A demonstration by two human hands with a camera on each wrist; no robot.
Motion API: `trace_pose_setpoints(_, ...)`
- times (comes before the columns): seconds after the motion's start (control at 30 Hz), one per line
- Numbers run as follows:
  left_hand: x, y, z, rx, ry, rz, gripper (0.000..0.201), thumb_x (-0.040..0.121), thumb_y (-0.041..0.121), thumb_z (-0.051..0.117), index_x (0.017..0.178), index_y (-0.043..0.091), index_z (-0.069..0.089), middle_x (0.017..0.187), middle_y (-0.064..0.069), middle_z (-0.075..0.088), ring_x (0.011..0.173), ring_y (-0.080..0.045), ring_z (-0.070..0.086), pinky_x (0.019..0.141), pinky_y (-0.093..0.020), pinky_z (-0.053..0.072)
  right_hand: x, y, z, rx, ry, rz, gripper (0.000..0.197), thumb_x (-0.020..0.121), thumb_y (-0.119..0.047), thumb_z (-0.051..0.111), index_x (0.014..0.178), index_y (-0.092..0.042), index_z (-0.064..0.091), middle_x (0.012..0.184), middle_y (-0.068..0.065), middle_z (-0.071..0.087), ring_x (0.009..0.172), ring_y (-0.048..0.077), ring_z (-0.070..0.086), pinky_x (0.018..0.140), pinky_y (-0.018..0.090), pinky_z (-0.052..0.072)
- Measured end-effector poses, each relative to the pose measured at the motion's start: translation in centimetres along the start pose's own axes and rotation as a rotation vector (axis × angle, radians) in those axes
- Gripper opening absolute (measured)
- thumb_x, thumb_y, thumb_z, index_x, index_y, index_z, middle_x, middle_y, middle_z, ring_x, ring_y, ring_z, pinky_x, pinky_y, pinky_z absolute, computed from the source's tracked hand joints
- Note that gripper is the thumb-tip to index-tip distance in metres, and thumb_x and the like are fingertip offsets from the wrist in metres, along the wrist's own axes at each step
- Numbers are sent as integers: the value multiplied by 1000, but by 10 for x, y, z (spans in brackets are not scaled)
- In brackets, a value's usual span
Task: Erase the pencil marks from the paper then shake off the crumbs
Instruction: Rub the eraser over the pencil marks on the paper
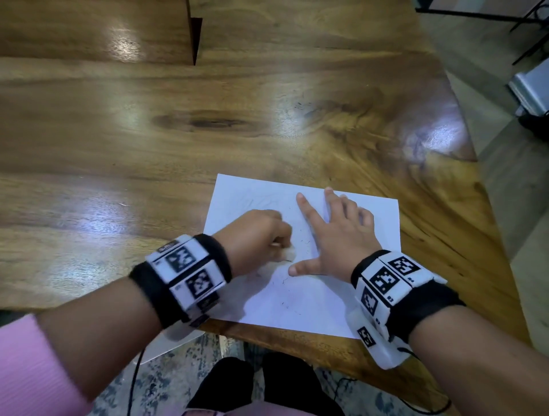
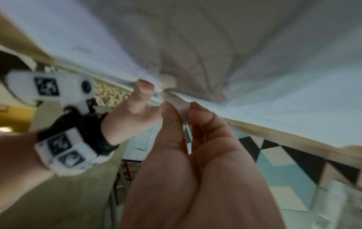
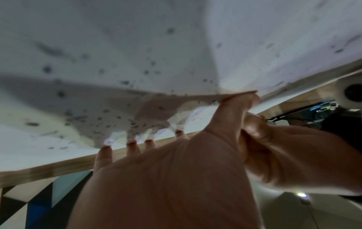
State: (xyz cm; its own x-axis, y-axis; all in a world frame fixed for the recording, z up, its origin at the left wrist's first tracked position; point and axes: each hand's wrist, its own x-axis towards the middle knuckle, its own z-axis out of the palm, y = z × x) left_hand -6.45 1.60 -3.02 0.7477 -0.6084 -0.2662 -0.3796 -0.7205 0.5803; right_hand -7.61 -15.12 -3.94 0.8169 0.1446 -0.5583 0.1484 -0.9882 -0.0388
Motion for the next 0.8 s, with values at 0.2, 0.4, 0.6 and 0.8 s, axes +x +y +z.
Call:
trace_pose_setpoints(0.2, -37, -12, 13, -19, -134, 106, 12, 82, 14, 59, 71, 13, 61, 71, 5, 46, 62, -7, 45, 56, -14, 34, -1, 1, 0, 0, 3, -8, 122, 60, -83, 57, 144, -42, -22, 155, 9, -22, 144, 31, -12, 113, 48, 1)
trace_pose_setpoints(0.4, -17, -15, -5, -13, -31, -27, 15, 76, 23, 70, 65, 20, 59, 64, 10, 42, 62, -10, 43, 56, -20, 29, 0, 1, 0, -7, -5, -5, 122, 61, -83, 56, 143, -41, -24, 155, 11, -24, 144, 32, -14, 113, 49, 0)
trace_pose_setpoints(0.6, 35, 4, -11, 13, 62, -50, 10, 80, 11, 62, 72, 15, 57, 71, 3, 42, 73, -19, 43, 62, -22, 28, 0, 0, 1, 8, 8, -6, 122, 60, -82, 57, 144, -42, -20, 155, 10, -22, 144, 32, -12, 112, 49, 0)
trace_pose_setpoints(0.8, -30, -20, -1, 25, -258, 37, 6, 77, 9, 64, 74, 14, 65, 66, 13, 46, 69, -12, 50, 57, -13, 29, 0, 1, 1, 4, 2, -2, 123, 59, -83, 57, 144, -41, -23, 155, 10, -23, 144, 31, -13, 113, 49, 0)
